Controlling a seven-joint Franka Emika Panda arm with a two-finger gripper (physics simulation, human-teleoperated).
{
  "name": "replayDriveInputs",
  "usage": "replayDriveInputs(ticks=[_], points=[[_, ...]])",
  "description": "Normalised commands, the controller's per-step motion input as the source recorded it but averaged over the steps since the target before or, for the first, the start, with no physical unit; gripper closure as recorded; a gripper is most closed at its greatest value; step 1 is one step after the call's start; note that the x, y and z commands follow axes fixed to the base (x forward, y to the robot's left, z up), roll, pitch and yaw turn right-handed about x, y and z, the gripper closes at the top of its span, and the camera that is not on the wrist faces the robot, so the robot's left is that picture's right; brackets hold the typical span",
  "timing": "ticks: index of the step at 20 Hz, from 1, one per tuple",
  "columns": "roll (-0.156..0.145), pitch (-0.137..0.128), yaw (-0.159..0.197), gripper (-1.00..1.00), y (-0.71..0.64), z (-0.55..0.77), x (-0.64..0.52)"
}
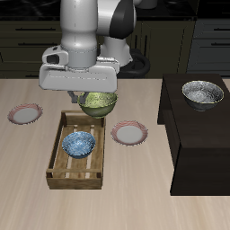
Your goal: Place the green bowl onto the plate that is next to the blue bowl
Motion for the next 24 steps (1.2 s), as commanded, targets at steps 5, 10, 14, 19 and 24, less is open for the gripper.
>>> replayDriveInputs(ticks=[5,10,14,19,24], points=[[-0.007,-0.037,0.01,1.0,-0.3,0.11,-0.27],[-0.022,-0.04,-0.009,1.0,-0.37,0.19,-0.24],[-0.03,-0.034,-0.012,1.0,-0.48,0.06,-0.33],[-0.02,-0.018,0.014,1.0,-0.46,-0.08,-0.28],[-0.005,-0.018,-0.004,1.0,-0.42,-0.06,-0.44]])
